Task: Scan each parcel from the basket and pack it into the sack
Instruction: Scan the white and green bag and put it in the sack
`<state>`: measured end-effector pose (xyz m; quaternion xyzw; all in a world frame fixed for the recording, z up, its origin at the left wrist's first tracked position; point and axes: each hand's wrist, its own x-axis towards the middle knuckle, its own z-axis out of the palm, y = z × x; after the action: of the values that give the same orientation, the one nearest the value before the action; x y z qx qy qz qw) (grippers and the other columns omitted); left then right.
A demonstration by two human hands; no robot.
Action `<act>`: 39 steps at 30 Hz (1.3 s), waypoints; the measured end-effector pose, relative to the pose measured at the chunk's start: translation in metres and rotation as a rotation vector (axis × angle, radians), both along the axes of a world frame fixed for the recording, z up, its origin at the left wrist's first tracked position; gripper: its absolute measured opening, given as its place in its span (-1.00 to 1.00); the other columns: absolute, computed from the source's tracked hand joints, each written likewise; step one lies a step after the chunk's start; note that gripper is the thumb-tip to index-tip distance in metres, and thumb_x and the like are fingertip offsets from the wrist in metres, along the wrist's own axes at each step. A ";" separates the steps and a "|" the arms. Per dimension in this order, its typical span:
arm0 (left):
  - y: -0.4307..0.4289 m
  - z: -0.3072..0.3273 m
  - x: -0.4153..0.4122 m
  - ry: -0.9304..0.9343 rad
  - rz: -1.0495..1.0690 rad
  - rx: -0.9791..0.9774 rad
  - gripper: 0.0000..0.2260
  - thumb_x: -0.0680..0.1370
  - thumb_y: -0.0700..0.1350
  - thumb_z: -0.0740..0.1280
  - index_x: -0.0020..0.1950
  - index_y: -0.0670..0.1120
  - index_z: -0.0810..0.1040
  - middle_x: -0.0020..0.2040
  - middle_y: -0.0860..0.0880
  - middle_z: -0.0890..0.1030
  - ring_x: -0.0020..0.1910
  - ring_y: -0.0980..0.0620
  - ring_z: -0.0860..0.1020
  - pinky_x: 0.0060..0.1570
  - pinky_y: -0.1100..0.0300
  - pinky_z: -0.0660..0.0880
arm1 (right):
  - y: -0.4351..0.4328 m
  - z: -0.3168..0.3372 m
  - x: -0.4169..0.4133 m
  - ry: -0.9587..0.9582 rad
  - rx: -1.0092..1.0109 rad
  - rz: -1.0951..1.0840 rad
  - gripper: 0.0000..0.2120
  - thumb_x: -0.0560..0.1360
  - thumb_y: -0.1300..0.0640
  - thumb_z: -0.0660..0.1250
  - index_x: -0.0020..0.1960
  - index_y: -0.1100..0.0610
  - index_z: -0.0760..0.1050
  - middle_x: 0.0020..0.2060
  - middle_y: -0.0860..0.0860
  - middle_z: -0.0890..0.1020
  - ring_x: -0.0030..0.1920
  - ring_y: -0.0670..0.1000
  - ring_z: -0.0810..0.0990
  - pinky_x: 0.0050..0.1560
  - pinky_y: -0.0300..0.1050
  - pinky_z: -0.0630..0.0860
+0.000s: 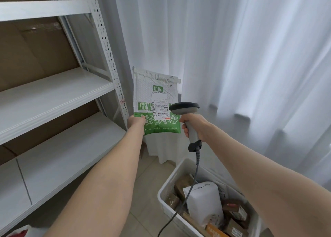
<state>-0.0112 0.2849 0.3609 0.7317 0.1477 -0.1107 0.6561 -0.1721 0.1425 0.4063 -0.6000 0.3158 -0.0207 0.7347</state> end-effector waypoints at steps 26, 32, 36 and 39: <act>0.350 -0.019 -0.147 0.061 0.477 0.133 -0.77 0.56 -0.24 0.33 0.21 -0.19 0.55 0.15 -0.17 0.61 0.07 -0.13 0.59 0.07 0.04 0.53 | 0.259 -0.080 0.027 0.057 0.138 0.404 -0.47 0.42 0.14 0.51 0.32 0.26 0.44 0.10 0.19 0.61 0.08 0.20 0.61 0.18 0.21 0.54; 0.465 -0.025 -0.192 0.067 0.662 0.150 -0.76 0.56 -0.24 0.33 0.23 -0.19 0.53 0.12 -0.15 0.61 -0.07 -0.06 0.55 -0.09 0.11 0.50 | 0.375 -0.080 0.012 0.091 0.162 0.608 -0.42 0.44 0.14 0.51 0.36 0.27 0.36 -0.14 0.10 0.53 -0.07 0.17 0.55 0.18 0.28 0.52; 0.545 -0.040 -0.202 0.047 0.709 0.164 -0.78 0.56 -0.27 0.32 0.21 -0.20 0.55 0.14 -0.17 0.61 -0.02 -0.11 0.57 -0.04 0.09 0.51 | 0.460 -0.090 0.009 0.116 0.177 0.642 -0.42 0.43 0.14 0.51 0.35 0.28 0.37 -0.02 0.16 0.57 -0.11 0.13 0.56 0.12 0.19 0.56; 0.609 -0.055 -0.199 0.058 0.696 0.190 -0.78 0.57 -0.26 0.31 0.21 -0.18 0.55 0.15 -0.17 0.61 0.08 -0.14 0.58 0.07 0.03 0.53 | 0.527 -0.104 0.012 0.159 0.204 0.632 -0.42 0.43 0.14 0.52 0.34 0.25 0.37 0.06 0.20 0.57 -0.01 0.19 0.57 0.05 0.19 0.59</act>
<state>-0.2105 0.8938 0.3058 0.6918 0.4161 0.1126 0.5793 -0.1604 0.6694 0.3027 -0.5913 0.1709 0.2868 0.7341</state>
